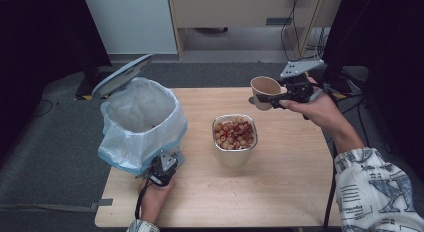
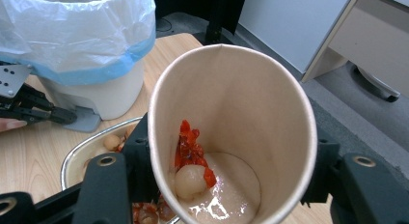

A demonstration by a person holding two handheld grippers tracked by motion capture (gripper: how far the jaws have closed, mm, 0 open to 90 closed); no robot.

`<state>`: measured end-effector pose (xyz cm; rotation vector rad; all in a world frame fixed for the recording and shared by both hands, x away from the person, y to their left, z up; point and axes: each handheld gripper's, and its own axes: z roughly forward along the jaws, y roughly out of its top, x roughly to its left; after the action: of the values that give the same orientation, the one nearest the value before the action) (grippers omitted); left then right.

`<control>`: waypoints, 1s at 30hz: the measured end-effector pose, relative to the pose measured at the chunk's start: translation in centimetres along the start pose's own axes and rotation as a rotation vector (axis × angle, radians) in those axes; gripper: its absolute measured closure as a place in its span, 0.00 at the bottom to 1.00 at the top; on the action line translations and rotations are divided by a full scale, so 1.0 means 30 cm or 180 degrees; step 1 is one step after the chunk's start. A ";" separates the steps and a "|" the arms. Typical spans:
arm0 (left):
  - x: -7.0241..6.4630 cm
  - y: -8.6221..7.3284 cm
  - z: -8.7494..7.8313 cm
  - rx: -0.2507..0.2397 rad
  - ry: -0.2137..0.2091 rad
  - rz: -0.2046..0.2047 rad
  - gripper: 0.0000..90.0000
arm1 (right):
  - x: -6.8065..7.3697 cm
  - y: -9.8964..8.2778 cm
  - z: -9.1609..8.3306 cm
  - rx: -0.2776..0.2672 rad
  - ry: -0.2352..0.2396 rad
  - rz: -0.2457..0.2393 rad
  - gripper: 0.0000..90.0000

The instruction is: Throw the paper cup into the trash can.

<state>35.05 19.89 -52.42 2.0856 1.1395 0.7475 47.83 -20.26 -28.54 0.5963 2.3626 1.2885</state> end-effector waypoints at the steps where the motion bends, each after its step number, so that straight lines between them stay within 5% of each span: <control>1: 0.000 0.000 0.000 0.0001 0.0001 0.0000 0.99 | 0.002 0.003 0.001 0.0001 -0.0001 0.0010 0.44; 30: 0.000 0.001 0.000 -0.0001 0.0003 0.0018 0.99 | 0.033 0.057 0.045 -0.0038 0.0084 0.0060 0.44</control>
<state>35.07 19.88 -52.41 2.0893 1.1345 0.7513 48.01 -17.96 -27.88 0.6030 2.3743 1.3257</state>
